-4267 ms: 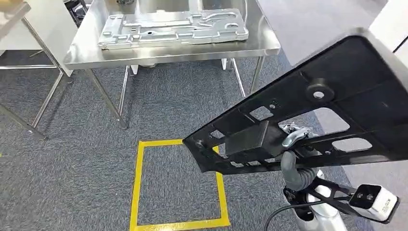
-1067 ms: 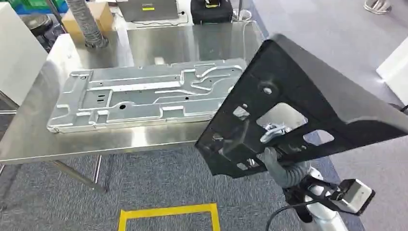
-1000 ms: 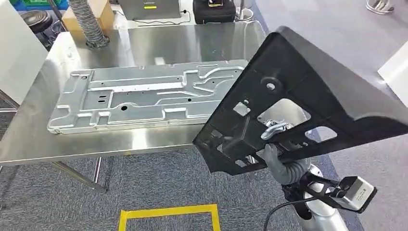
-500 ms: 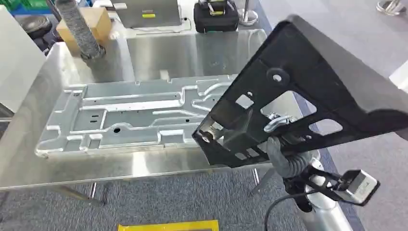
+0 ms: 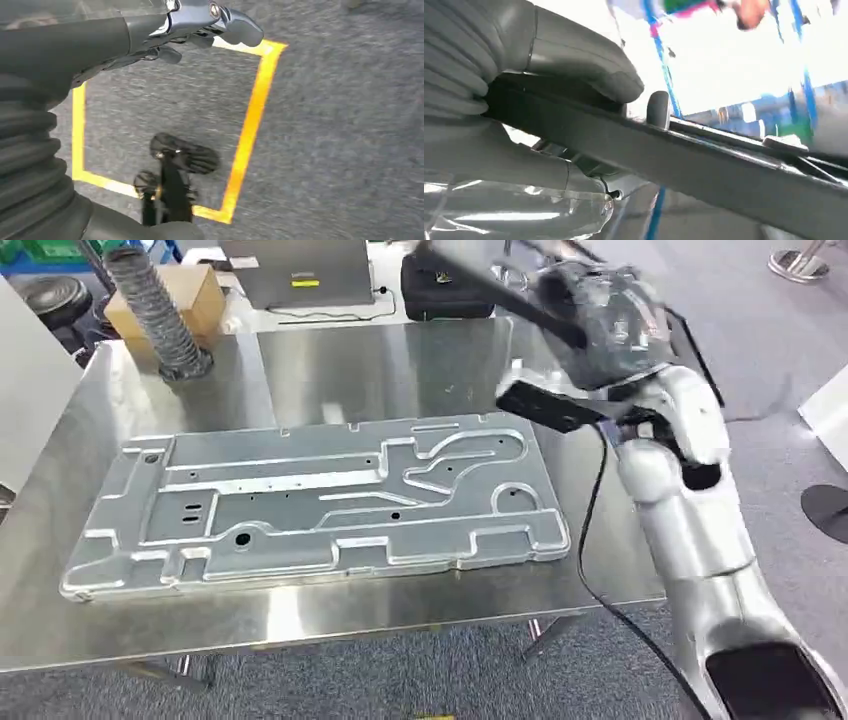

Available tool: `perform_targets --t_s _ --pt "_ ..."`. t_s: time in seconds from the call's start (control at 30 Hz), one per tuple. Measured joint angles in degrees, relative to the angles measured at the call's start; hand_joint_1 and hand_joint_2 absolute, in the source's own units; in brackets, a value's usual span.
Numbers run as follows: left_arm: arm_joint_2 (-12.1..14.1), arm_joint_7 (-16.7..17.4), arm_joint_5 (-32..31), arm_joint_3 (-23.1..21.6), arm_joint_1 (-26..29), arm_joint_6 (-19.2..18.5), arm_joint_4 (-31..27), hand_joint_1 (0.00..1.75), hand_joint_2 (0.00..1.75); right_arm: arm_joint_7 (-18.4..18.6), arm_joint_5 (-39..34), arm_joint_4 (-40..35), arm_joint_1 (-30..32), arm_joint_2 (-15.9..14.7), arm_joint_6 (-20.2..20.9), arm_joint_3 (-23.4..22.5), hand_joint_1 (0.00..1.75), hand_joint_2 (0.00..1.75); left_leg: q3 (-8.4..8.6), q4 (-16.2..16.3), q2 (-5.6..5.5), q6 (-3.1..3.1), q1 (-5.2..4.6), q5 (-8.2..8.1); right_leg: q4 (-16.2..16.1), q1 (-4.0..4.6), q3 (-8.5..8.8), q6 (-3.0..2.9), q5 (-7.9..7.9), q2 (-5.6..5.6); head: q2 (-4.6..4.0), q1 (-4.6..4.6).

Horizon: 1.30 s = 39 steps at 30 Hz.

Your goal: Take the parts from the cabinet and place them on the table.

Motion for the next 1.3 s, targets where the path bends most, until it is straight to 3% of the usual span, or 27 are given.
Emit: perform_targets --t_s 0.03,0.1,0.13,0.17,0.2,0.27,0.3,0.33,0.43,0.5,0.53,0.63,0.67,0.73,0.77,0.8,0.83,0.87,0.9,0.93,1.0,1.03,1.1,1.17,1.2,1.23,1.3 --pt "0.0 -0.4 -0.4 0.0 -0.2 -0.2 0.0 0.0 1.75 0.4 1.5 4.0 -2.0 1.1 0.1 2.4 1.75 1.75 0.05 0.0 0.07 0.19 0.0 0.03 3.2 -0.03 -1.58 0.05 -1.7 -0.37 0.0 0.29" --pt "0.0 -1.0 -1.2 0.0 -0.6 -0.7 0.0 0.0 1.75 0.4 3.4 13.2 -4.9 4.5 0.4 7.1 1.75 1.75 0.19 0.0 0.07 0.46 -0.04 -0.19 12.9 -0.08 -6.81 0.28 -5.12 -0.41 0.02 0.24" --pt "-0.1 -1.3 -1.5 0.0 -0.7 -0.9 0.0 0.0 1.75 0.4 3.7 17.1 -5.7 6.1 0.8 9.2 1.75 1.75 0.31 0.0 0.05 0.47 -0.04 -0.37 16.2 -0.09 -8.94 0.36 -5.5 -0.42 0.02 0.33" --pt "-0.2 -1.4 -1.8 0.0 -0.8 -1.1 0.0 0.0 1.75 0.2 3.7 21.5 -6.2 7.9 1.5 11.4 1.75 1.75 0.5 0.0 -0.1 0.45 -0.03 -0.57 17.0 -0.16 -10.03 0.38 -4.52 -0.47 0.02 0.31" --pt "-0.3 -1.6 -2.2 0.0 -0.8 -1.4 0.0 0.0 1.75 0.0 3.8 25.7 -6.4 9.8 1.8 13.4 1.75 1.75 0.76 0.1 -0.31 0.38 -0.03 -0.81 14.8 -0.26 -9.68 0.25 -2.22 -0.55 0.02 0.33" --pt "-0.6 -1.8 -2.6 0.0 -0.8 -1.7 0.0 0.0 1.75 -0.5 3.5 32.7 -6.8 13.2 2.1 15.9 1.75 1.75 1.3 0.4 -0.83 0.01 -0.04 -1.5 5.1 -0.29 -6.32 -0.37 4.23 -0.61 0.02 0.31" --pt "-0.8 -1.9 -2.8 0.0 -0.8 -1.8 0.0 0.0 1.75 -0.9 3.1 36.0 -7.0 14.7 2.2 17.0 1.75 1.75 1.32 0.7 -0.92 -0.24 -0.04 -1.85 1.0 -0.13 -5.32 -0.81 5.79 -0.67 0.0 0.33" --pt "-0.9 -2.0 -2.8 0.0 -0.8 -1.8 0.0 0.0 1.75 -1.1 3.0 38.6 -7.1 15.6 2.1 17.8 1.75 1.75 1.03 1.1 -1.01 -0.64 -0.5 -2.07 0.7 0.26 -4.98 -0.97 5.37 -0.72 0.0 0.2" --pt "-1.0 -2.1 -3.2 0.0 -0.8 -1.9 0.0 0.0 1.75 -1.6 2.6 44.4 -7.2 18.8 1.8 19.7 1.75 1.75 0.83 0.6 -1.11 -1.59 -0.03 -2.04 -0.2 0.66 -4.67 -1.5 4.58 -0.66 0.02 0.26" --pt "-1.0 -2.1 -3.3 0.0 -0.7 -1.9 0.0 0.0 1.75 -1.6 2.5 46.4 -7.5 19.6 1.7 20.2 1.75 1.75 0.72 1.4 -0.72 -2.27 0.01 -2.97 -1.5 -0.07 -3.74 -2.05 4.91 -0.79 0.02 0.16" --pt "-1.0 -2.1 -3.3 0.0 -0.6 -1.9 0.0 0.0 1.75 -1.7 2.4 47.3 -7.9 19.9 1.6 20.4 1.75 1.75 -0.33 3.8 -0.43 -2.57 0.05 -4.42 -1.6 -0.09 -3.53 -2.33 4.87 -0.84 0.02 0.07" --pt "-1.1 -2.2 -3.5 0.0 -0.6 -2.1 0.0 0.0 1.75 -2.1 1.8 50.1 -8.3 21.1 3.0 21.3 1.75 1.75 -6.73 16.6 -0.35 -3.29 0.29 -9.34 -1.6 -0.04 -3.15 -2.64 4.52 -0.76 0.0 0.11" --pt "-1.1 -2.4 -3.8 0.0 -0.5 -2.3 0.0 0.0 1.75 -2.1 1.4 51.2 -7.8 21.6 3.6 21.6 1.75 1.75 -7.81 18.2 -0.32 -3.41 0.43 -9.05 -1.6 -0.04 -2.93 -2.56 4.38 -0.69 0.02 0.07" --pt "-1.1 -2.6 -4.4 0.0 -0.7 -2.5 0.0 0.0 1.75 -2.1 0.5 53.4 -6.0 22.4 4.1 22.1 1.75 1.75 -5.66 12.7 -0.22 -3.63 0.74 -4.65 -1.4 -0.09 -2.36 -2.33 3.96 -0.65 0.02 0.09" --pt "-1.1 -2.6 -4.8 0.0 -0.7 -2.5 0.0 0.0 1.75 -2.0 0.1 54.4 -5.4 22.9 4.2 22.2 0.0 0.0 -3.19 7.3 -0.19 -3.68 0.92 -1.7 -1.2 -0.17 -2.12 -2.13 3.68 -0.6 0.02 0.11" --pt "-1.1 -2.6 -4.9 0.0 -0.8 -2.5 0.0 0.0 1.75 -2.0 0.0 55.2 -5.1 23.2 4.2 22.3 0.0 0.0 -1.02 2.3 -0.19 -3.68 1.09 0.27 -1.0 -0.18 -1.98 -1.85 3.37 -0.57 0.0 0.07" --pt "-1.2 -2.6 -5.2 0.0 -1.0 -2.6 0.0 0.0 1.75 -2.0 -0.2 55.9 -4.9 23.2 4.1 22.3 0.0 0.0 -0.05 1.5 -0.33 -3.48 0.67 -1.04 -1.0 0.14 -2.14 -1.51 3.28 -0.53 0.0 0.11" --pt "-1.2 -2.7 -5.2 0.0 -1.2 -2.6 0.0 0.0 1.75 -2.0 -0.9 56.5 -4.7 23.3 4.0 22.3 0.0 0.0 -0.04 0.8 -0.35 -2.67 0.58 -0.93 -0.8 0.19 -2.33 -1.24 3.33 -0.33 0.02 0.07" --pt "-1.2 -2.7 -5.3 0.0 -1.2 -2.6 0.0 0.0 1.75 -2.1 -1.6 57.0 -4.3 23.3 3.9 22.3 0.0 0.0 -0.14 0.8 -0.31 -2.45 0.5 -0.92 -1.0 0.16 -2.27 -1.01 3.45 -0.3 0.02 0.11" --pt "-1.2 -2.6 -5.4 0.0 -1.2 -2.6 0.0 0.0 0.0 -2.2 -2.3 57.4 -3.9 23.3 3.8 22.3 0.0 0.0 -0.16 1.0 -0.32 -2.12 0.4 -1.0 -1.1 0.08 -2.15 -0.77 3.51 -0.3 0.02 0.04" --pt "-1.2 -2.8 -5.4 0.0 -1.3 -3.0 0.0 0.0 0.0 -3.2 -4.3 57.9 -3.4 23.3 3.5 21.9 0.0 0.0 0.21 0.3 -0.11 -1.18 0.9 -0.58 -0.8 0.0 -2.15 -0.09 2.89 -0.32 0.02 0.11" --pt "-1.2 -3.1 -5.3 0.0 -1.3 -3.3 0.0 0.0 0.0 -4.2 -6.1 58.1 -3.4 23.3 3.6 21.2 0.0 0.0 0.27 0.2 -0.11 -0.88 0.79 -0.55 1.1 0.01 -2.97 0.12 1.54 -0.47 0.02 0.22" --pt "-1.2 -3.5 -5.2 0.0 -1.5 -4.1 0.0 0.0 0.0 -7.0 -9.8 58.2 -3.2 23.3 4.6 19.7 0.0 0.0 0.24 0.2 0.05 -0.33 0.58 -0.58 10.2 -0.03 -7.28 0.27 -2.98 -0.55 0.02 0.22" --pt "-1.3 -4.0 -5.0 0.1 -1.4 -5.0 0.0 0.0 0.0 -11.0 -14.6 58.2 -2.7 23.3 6.9 17.5 0.0 0.0 0.24 0.3 0.05 -0.24 0.45 -0.59 17.3 -0.02 -10.81 0.31 -4.96 -0.55 0.02 0.26" --pt "-1.3 -4.3 -4.9 0.2 -1.4 -5.5 0.0 0.0 0.0 -13.4 -17.7 58.1 -2.5 23.4 8.7 16.2 0.0 0.0 0.26 0.3 0.01 -0.23 0.44 -0.59 17.0 -0.02 -10.76 0.24 -4.06 -0.57 0.02 0.24" --pt "-1.4 -4.5 -4.7 0.3 -1.4 -6.0 0.0 0.0 0.0 -15.9 -21.9 57.4 -2.5 23.5 11.1 14.5 0.0 0.0 0.26 0.4 -0.04 -0.24 0.42 -0.62 13.8 -0.01 -9.29 0.04 -1.84 -0.57 0.02 0.26" --pt "-1.6 -4.9 -4.1 0.5 -1.5 -6.8 0.0 0.0 0.0 -19.2 -30.5 55.3 -2.8 23.7 16.1 10.7 0.0 0.0 0.29 0.8 -0.12 -0.49 0.39 -0.81 3.1 0.05 -3.98 -0.59 3.19 -0.61 0.02 0.24"
